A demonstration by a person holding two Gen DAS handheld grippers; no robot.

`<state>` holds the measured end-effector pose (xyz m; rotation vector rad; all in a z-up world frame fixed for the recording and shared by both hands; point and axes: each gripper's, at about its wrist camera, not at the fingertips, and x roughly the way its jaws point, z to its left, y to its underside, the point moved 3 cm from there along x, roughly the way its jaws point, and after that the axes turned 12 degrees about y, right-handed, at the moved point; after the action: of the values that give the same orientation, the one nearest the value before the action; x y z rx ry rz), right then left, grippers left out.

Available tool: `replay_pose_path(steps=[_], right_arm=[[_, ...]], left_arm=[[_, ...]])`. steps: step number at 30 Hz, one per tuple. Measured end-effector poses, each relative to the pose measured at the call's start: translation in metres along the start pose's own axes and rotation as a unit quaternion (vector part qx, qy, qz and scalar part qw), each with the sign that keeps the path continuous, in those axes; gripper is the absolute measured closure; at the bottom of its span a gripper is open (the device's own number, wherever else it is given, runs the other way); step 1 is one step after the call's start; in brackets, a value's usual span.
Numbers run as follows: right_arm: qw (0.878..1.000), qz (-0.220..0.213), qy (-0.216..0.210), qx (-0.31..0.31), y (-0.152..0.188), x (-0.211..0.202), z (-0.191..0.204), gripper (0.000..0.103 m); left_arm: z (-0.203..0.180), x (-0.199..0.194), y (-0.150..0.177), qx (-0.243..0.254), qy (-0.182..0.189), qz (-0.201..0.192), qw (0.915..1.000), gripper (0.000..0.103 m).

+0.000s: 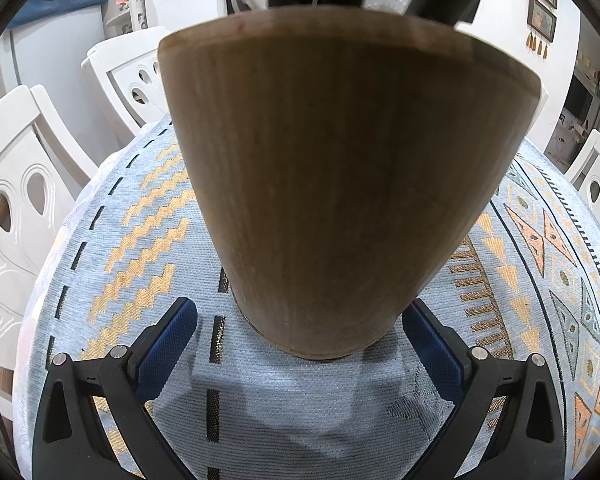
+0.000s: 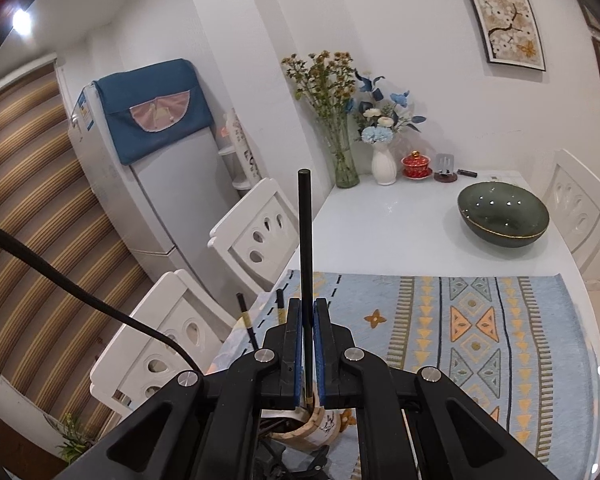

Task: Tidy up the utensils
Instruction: 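Lift the black chopstick and lower it into the wooden cup with the right gripper, then open the right gripper and withdraw it from the wooden cup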

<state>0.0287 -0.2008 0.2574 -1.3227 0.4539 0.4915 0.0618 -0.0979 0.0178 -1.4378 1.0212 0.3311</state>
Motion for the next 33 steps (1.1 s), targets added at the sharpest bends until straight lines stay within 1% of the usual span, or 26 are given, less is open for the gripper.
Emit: replay_pose_path(steps=[6,12,16,18,19,20,21,22,23,26,29,33], right_arm=[[1.000,0.022,-0.011,-0.011,0.007,0.009,0.009,0.098],[0.999,0.034,-0.019,-0.022,0.011,0.012,0.016,0.098],[0.998,0.047,-0.030,-0.023,0.014,0.016,0.018,0.098],[0.997,0.060,-0.043,-0.023,0.016,0.018,0.020,0.096],[0.996,0.068,-0.051,-0.024,0.017,0.019,0.021,0.094],[0.995,0.076,-0.055,-0.025,0.018,0.021,0.021,0.086],[0.995,0.080,-0.055,-0.028,0.019,0.022,0.022,0.081],[0.995,0.076,-0.050,-0.031,0.019,0.021,0.021,0.069],[0.996,0.068,-0.043,-0.031,0.019,0.020,0.020,0.062],[0.998,0.052,-0.038,-0.029,0.016,0.014,0.017,0.062],[0.998,0.051,-0.029,-0.019,0.014,0.013,0.009,0.062],[0.998,0.052,-0.042,0.010,0.013,0.009,-0.003,0.062]], left_arm=[[0.000,0.000,0.000,0.000,0.000,0.000,1.0000,0.000],[0.000,0.000,0.000,0.000,0.001,0.000,1.0000,0.000],[0.001,0.000,0.000,0.000,0.000,0.000,1.0000,0.000],[0.001,0.000,0.000,0.000,0.001,0.000,1.0000,0.000],[0.001,0.000,0.000,0.000,0.001,0.000,1.0000,0.000],[0.001,0.000,0.000,0.000,0.001,0.000,1.0000,0.000],[0.001,0.000,-0.001,-0.001,0.001,0.000,1.0000,0.000],[0.000,0.000,0.000,0.000,0.001,-0.001,1.0000,0.000],[0.001,-0.001,-0.001,-0.001,0.001,-0.001,1.0000,0.000],[0.001,0.000,-0.001,0.000,0.000,0.000,1.0000,0.000],[0.001,-0.001,-0.002,0.000,0.000,-0.001,1.0000,0.000],[0.002,0.000,-0.002,0.000,0.001,0.000,1.0000,0.000]])
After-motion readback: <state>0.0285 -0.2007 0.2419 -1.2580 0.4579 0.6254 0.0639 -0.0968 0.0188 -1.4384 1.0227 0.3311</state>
